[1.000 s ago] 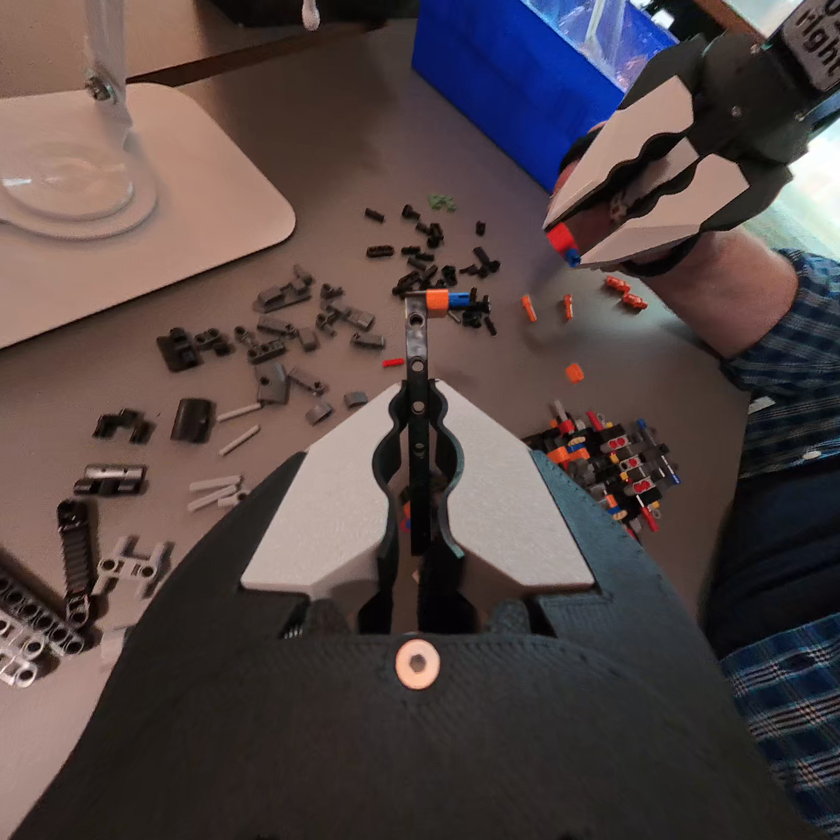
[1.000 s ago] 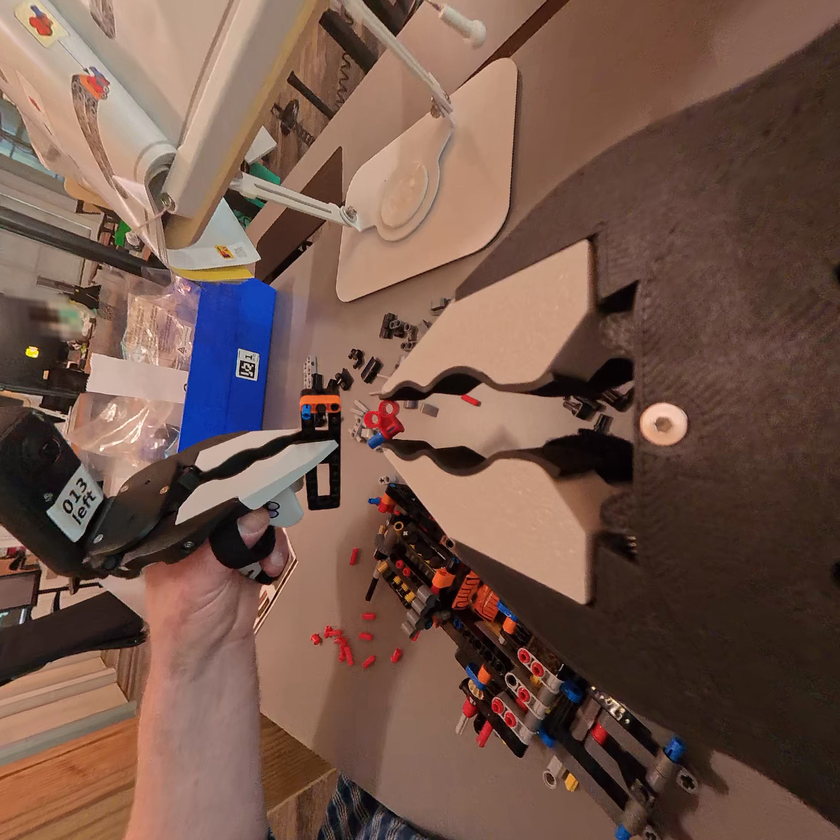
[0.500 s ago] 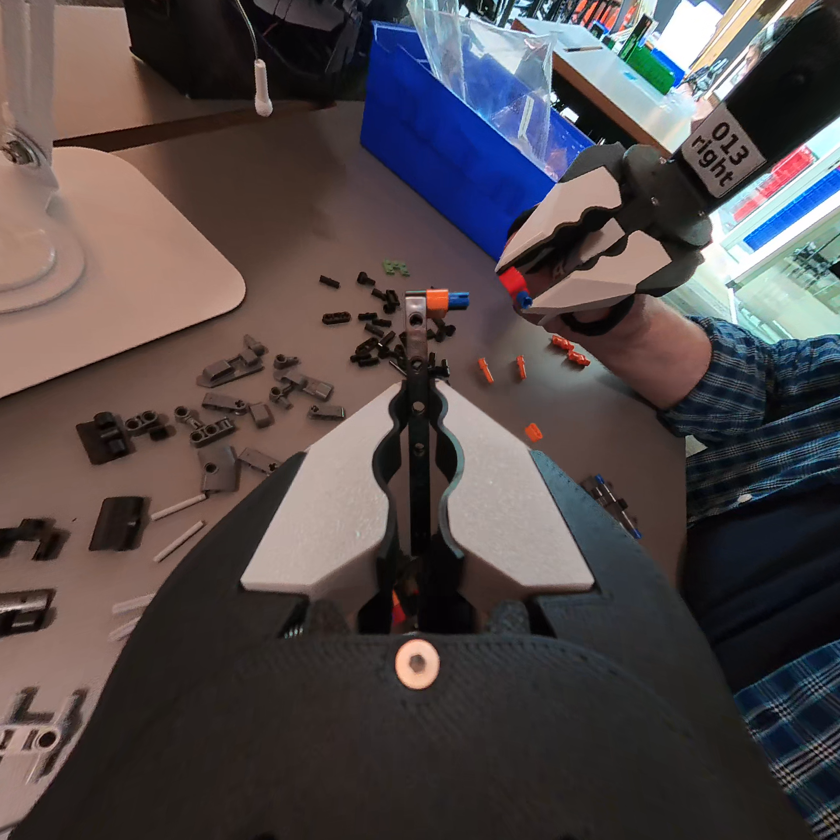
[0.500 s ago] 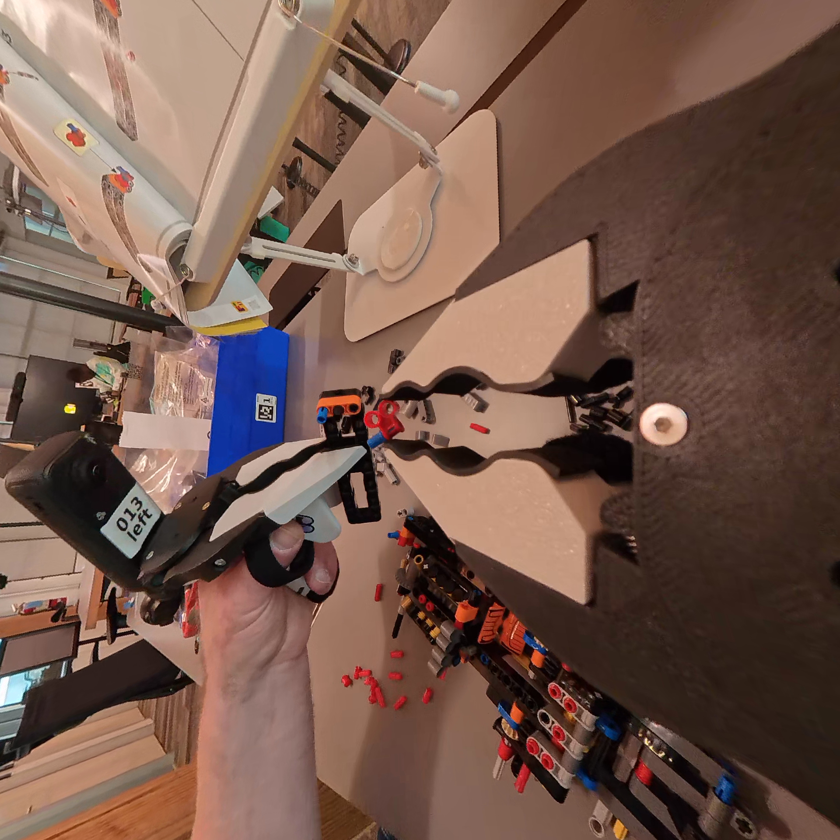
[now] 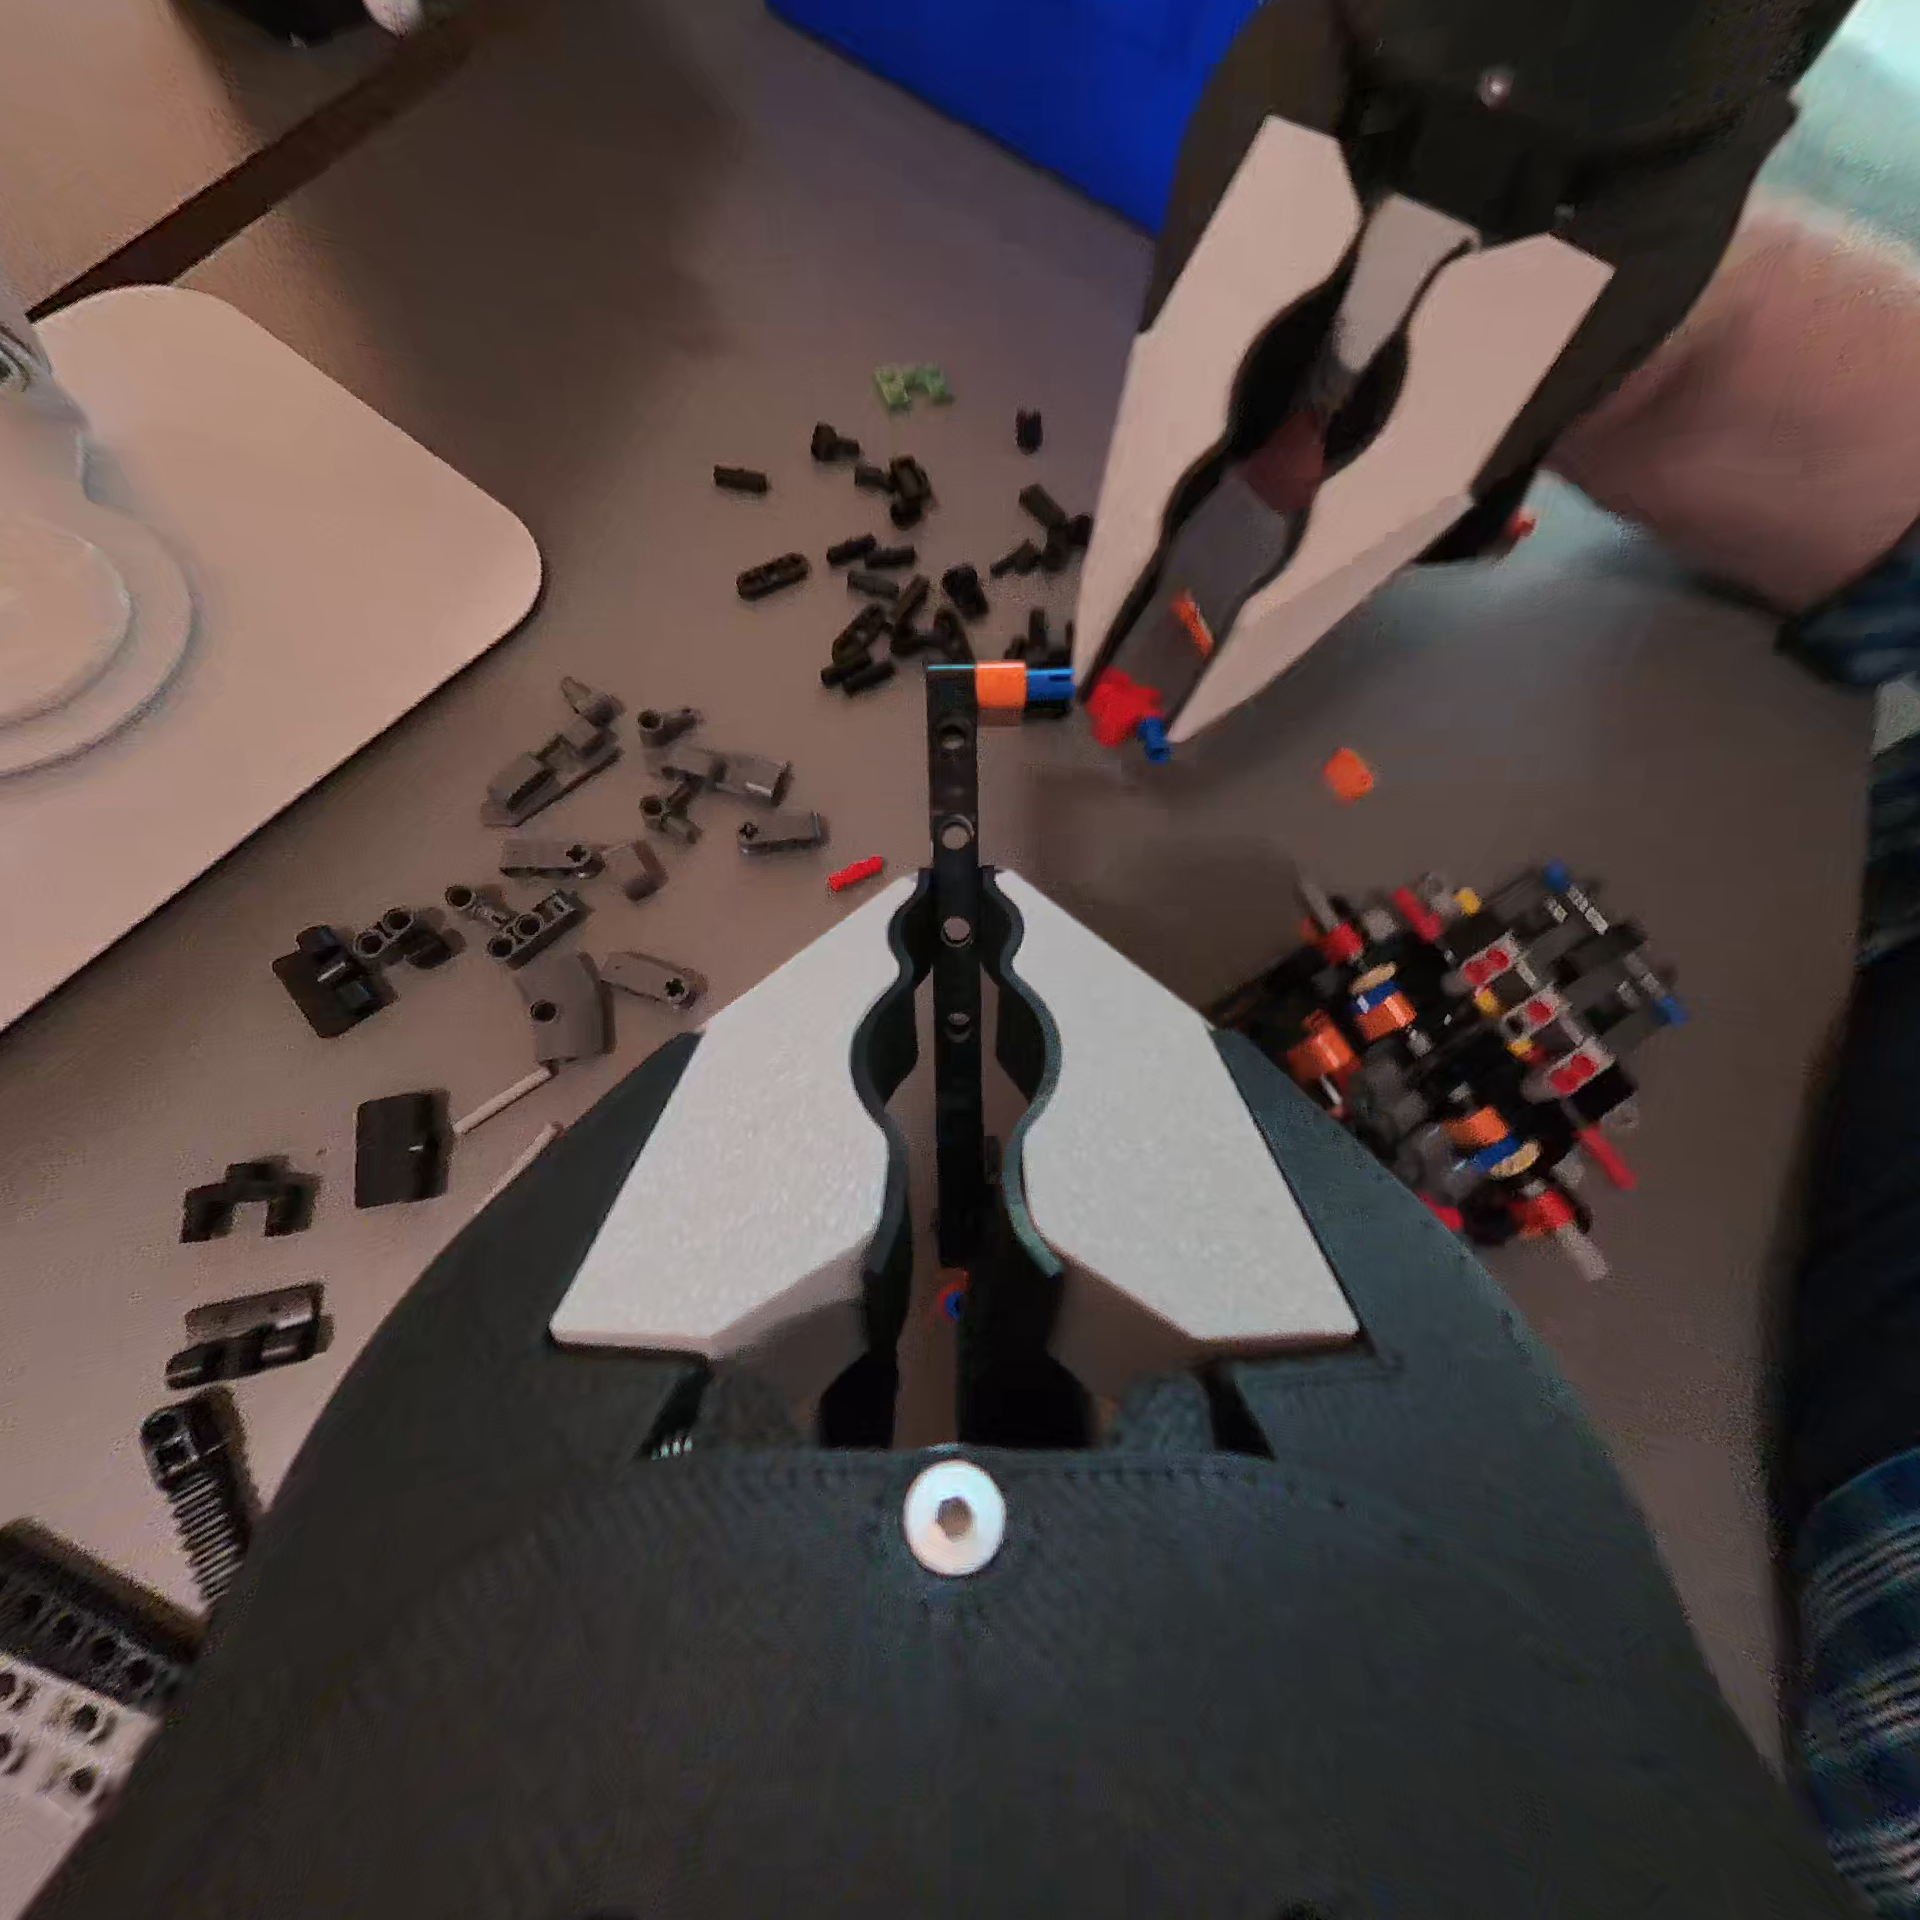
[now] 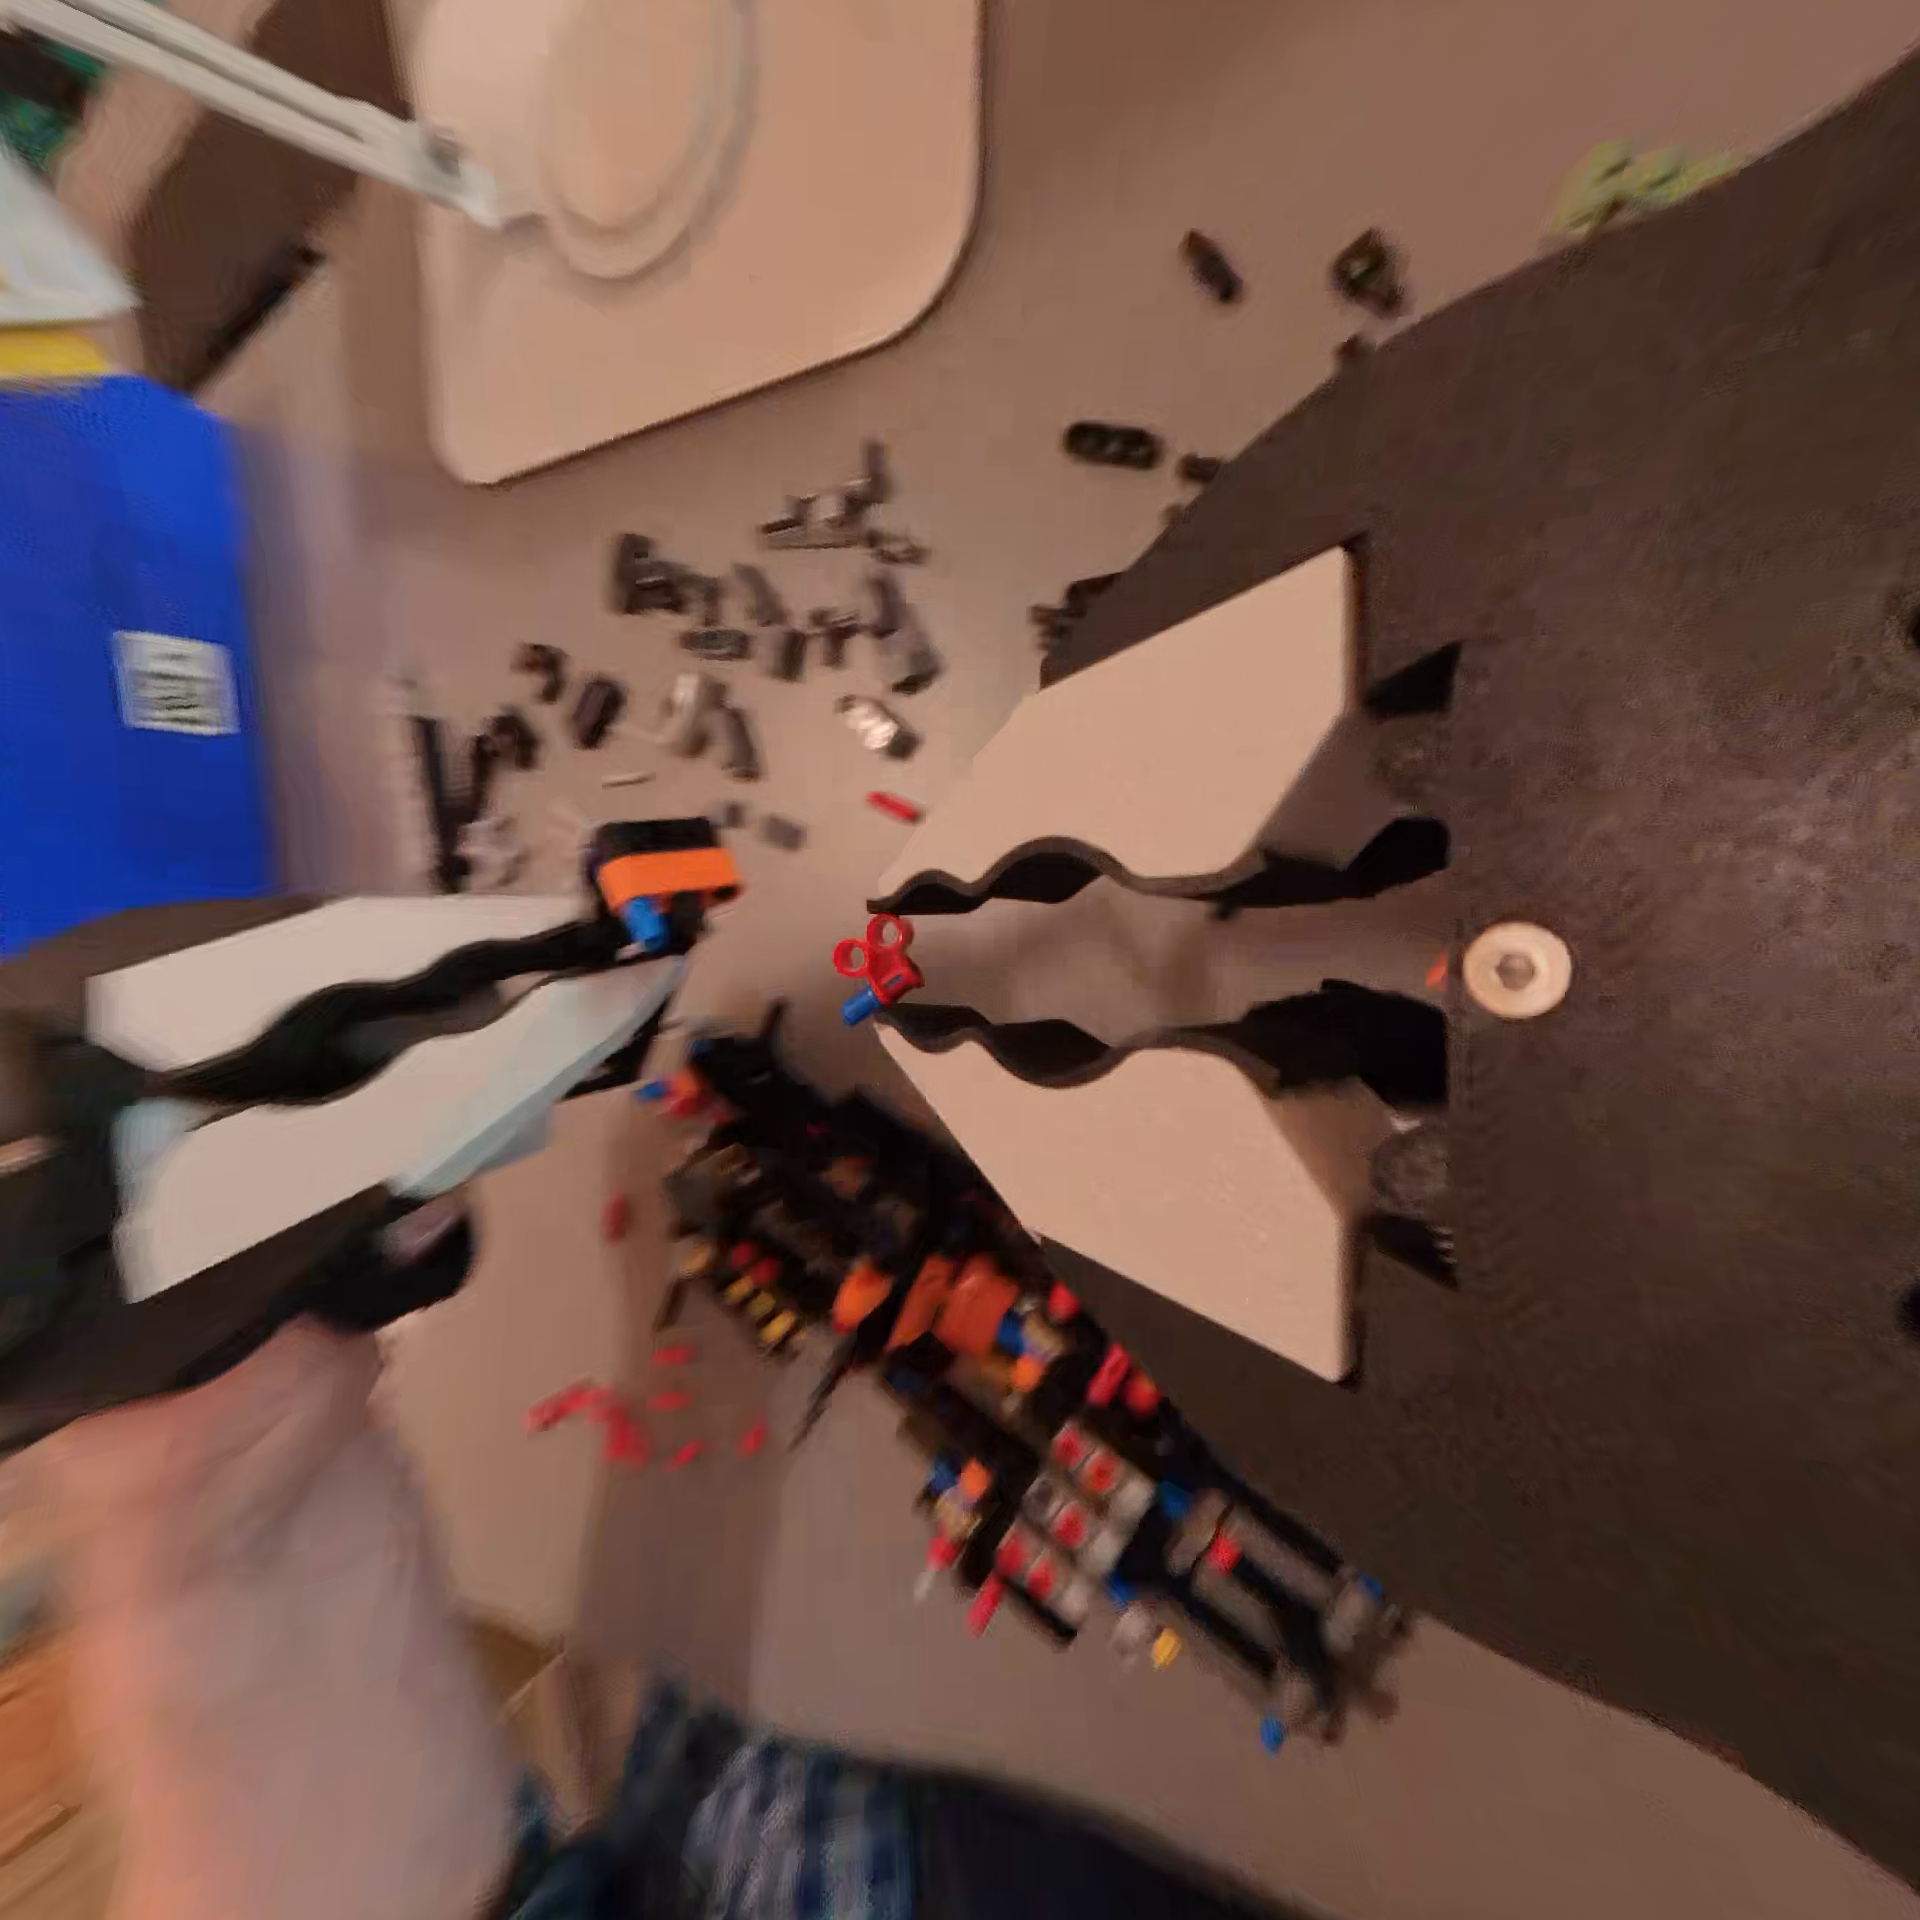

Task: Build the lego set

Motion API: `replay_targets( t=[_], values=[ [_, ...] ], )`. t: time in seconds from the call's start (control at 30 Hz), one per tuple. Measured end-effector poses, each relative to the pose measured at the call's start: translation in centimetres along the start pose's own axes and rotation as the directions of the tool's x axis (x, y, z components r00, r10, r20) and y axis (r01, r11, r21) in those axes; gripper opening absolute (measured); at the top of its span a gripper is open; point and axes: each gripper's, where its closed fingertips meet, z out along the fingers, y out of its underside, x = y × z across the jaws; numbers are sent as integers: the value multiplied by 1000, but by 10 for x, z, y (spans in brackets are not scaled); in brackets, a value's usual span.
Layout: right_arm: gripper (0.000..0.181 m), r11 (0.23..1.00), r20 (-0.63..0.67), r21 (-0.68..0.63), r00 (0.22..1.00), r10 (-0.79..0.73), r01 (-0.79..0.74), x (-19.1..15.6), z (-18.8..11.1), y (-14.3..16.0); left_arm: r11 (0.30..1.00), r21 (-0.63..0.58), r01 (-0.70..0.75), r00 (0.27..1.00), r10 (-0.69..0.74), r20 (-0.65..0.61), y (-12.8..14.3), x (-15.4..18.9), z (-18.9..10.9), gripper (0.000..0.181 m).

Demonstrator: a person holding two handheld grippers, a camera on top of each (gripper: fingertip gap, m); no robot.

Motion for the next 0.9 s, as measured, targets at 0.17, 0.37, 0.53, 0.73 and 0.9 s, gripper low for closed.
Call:
replay_targets(
  t=[0.17,0.37,0.53,0.73,0.9],
  values=[
    [15,971,63,-232,997,-43,56,-13,16,41,992,-112,-60,997,65,39,18,-7,5,7],
    [21,926,52,-323,980,-190,197,-12,22,57,992,-114,-53,998,57,33,24,-10,4,7],
    [18,889,50,-271,928,-369,368,-15,13,43,995,-91,-48,998,50,25,24,-10,0,7],
    [13,827,118,-404,919,-375,390,-17,20,66,996,-76,-39,999,41,18,27,-10,-6,7],
    [7,872,100,-450,981,-164,192,-14,14,67,998,-62,-32,999,32,-4,29,-8,-8,7]
  ],
)
